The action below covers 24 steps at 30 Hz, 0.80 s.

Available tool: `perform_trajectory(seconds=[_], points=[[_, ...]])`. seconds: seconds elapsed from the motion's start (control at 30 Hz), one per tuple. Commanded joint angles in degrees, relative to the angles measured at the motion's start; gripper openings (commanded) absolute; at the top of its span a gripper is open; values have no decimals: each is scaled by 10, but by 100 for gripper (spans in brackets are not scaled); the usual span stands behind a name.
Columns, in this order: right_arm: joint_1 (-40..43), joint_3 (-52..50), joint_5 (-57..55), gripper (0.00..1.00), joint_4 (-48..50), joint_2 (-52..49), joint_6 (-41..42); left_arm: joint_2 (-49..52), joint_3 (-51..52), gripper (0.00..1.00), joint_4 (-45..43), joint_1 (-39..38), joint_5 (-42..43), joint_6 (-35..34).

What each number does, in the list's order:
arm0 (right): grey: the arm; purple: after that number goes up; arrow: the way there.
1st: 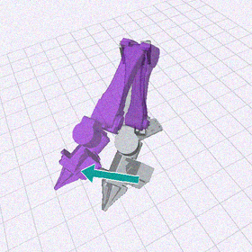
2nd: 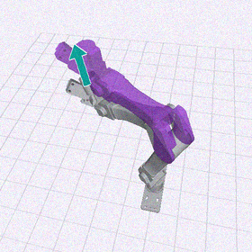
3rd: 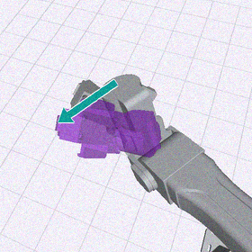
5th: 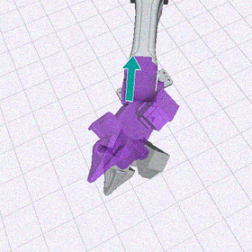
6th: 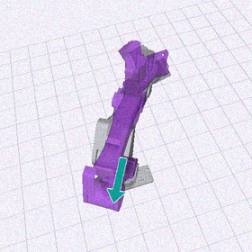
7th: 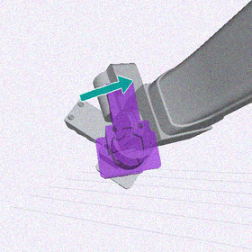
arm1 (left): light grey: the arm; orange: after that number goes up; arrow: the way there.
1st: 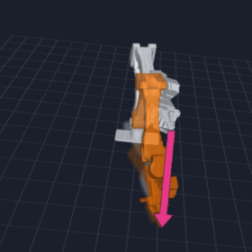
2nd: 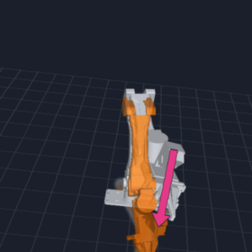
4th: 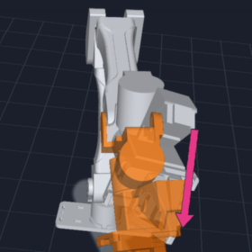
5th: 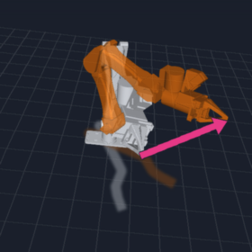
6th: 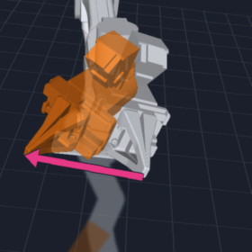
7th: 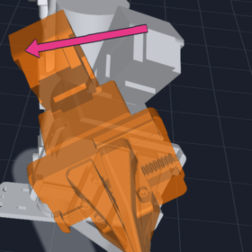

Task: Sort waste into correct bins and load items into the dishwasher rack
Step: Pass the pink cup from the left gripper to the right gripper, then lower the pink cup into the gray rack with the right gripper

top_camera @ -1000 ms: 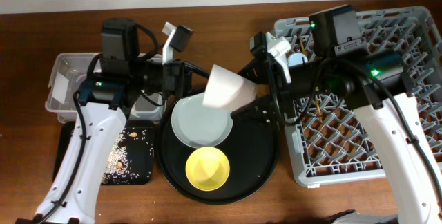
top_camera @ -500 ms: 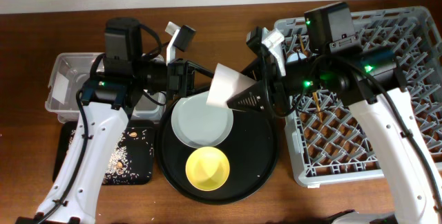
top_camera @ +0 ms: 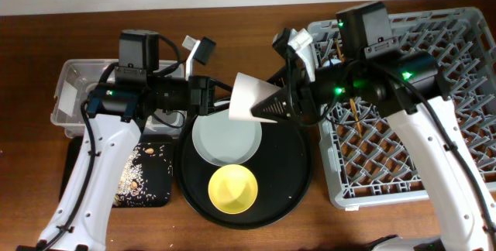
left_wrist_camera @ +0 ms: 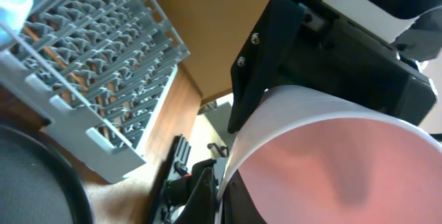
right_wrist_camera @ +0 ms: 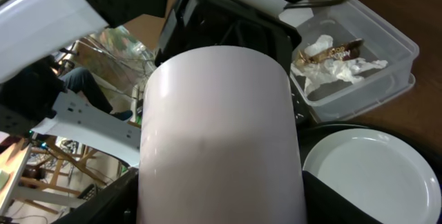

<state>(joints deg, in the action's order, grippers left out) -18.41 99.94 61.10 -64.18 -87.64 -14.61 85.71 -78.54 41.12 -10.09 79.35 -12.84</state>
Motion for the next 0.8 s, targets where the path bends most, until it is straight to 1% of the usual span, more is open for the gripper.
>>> perform_trajectory(seconds=[0.0,0.1,0.13,0.17,0.2,0.27,0.33,0.37,0.43,0.47,0.5,0.53,0.67,0.73,0.77], points=[[2,11,-16,65,30,1,2,1,8,5,16,-10,-83,12],[2,11,-16,65,36,1,6,1,8,5,16,-10,-87,12],[2,11,-16,65,37,1,6,1,8,4,16,-10,-87,12],[2,11,-16,65,36,1,6,1,8,1,16,-10,-87,12],[2,11,-16,65,35,1,6,1,8,0,16,-10,-87,12],[2,11,-16,65,36,1,6,1,8,1,14,-10,-89,12],[3,11,-23,65,36,1,6,1,8,19,14,-10,-107,12],[5,11,-29,65,36,1,6,1,8,25,14,-10,-120,12],[14,11,-58,65,36,1,20,1,8,50,14,-10,-170,12],[20,11,-83,65,35,1,33,1,8,84,15,-10,-217,12],[25,11,-110,65,33,1,44,1,8,99,17,-9,-261,12],[29,11,-124,65,28,1,47,1,8,99,21,-9,-295,11],[43,11,-190,65,-17,1,47,1,8,99,34,-9,-378,11],[53,11,-277,65,-66,1,47,1,8,99,52,-9,-418,11],[59,11,-333,65,-92,1,63,1,8,99,62,-9,-434,11]])
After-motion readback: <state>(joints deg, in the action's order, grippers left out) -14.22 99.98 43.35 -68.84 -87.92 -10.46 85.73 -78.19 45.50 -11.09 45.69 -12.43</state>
